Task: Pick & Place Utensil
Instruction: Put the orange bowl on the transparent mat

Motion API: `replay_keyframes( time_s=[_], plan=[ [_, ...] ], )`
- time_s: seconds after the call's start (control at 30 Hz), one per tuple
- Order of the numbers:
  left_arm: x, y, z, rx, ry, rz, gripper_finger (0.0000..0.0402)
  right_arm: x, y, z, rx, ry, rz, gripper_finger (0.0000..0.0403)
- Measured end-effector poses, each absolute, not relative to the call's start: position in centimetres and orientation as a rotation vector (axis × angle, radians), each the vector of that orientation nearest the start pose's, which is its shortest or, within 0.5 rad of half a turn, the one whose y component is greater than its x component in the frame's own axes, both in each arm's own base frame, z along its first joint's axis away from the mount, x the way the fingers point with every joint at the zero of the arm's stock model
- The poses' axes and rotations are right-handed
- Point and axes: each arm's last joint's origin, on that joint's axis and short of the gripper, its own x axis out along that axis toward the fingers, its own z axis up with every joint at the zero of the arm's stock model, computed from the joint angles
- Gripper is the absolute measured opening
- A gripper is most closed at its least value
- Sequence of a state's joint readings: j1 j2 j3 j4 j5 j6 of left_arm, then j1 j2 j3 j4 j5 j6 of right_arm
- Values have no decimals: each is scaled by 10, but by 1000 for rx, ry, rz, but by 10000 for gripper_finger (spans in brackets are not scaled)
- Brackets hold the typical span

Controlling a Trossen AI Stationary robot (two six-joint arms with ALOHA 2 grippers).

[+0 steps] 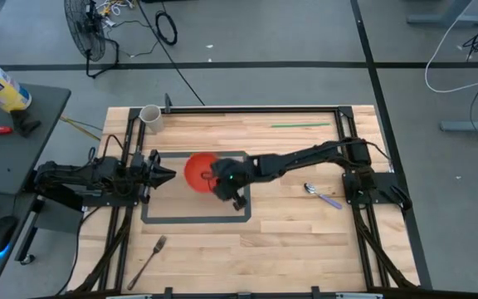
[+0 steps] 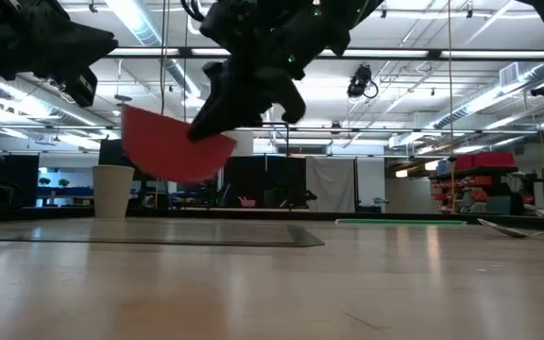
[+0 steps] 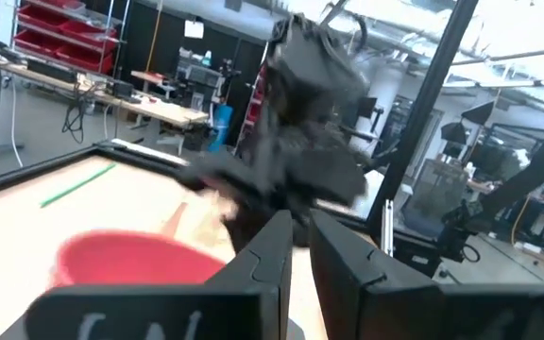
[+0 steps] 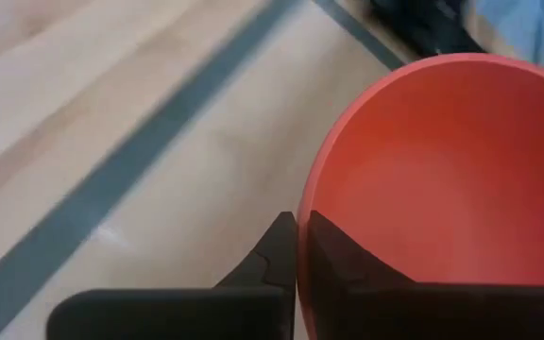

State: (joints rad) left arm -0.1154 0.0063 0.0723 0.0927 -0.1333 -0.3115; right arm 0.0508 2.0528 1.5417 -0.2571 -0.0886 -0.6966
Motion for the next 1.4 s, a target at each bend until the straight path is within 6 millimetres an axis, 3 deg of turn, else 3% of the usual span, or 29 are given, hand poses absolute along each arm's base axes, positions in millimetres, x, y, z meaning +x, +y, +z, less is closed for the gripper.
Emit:
replay_keyframes(
  time_s=[0.13,0.27,0.43,0.63,0.83,1.13,1.4],
  plan=[
    [92,-7,197,-342,-159,-8,45,455,28,181,-728,731,519,11],
    [92,-7,197,-345,-159,-6,46,456,22,180,-798,700,567,11],
    [91,-6,197,-327,-172,26,46,464,10,176,-764,611,572,11],
    [91,-6,197,-333,-173,30,46,467,8,161,-726,642,575,11],
    [91,-6,197,-327,-171,31,46,465,6,168,-675,655,595,11],
    [91,-6,197,-327,-171,31,46,471,-8,214,-704,711,723,10],
    [91,-5,197,-328,-174,39,46,473,-25,194,-710,729,743,9]
  ],
)
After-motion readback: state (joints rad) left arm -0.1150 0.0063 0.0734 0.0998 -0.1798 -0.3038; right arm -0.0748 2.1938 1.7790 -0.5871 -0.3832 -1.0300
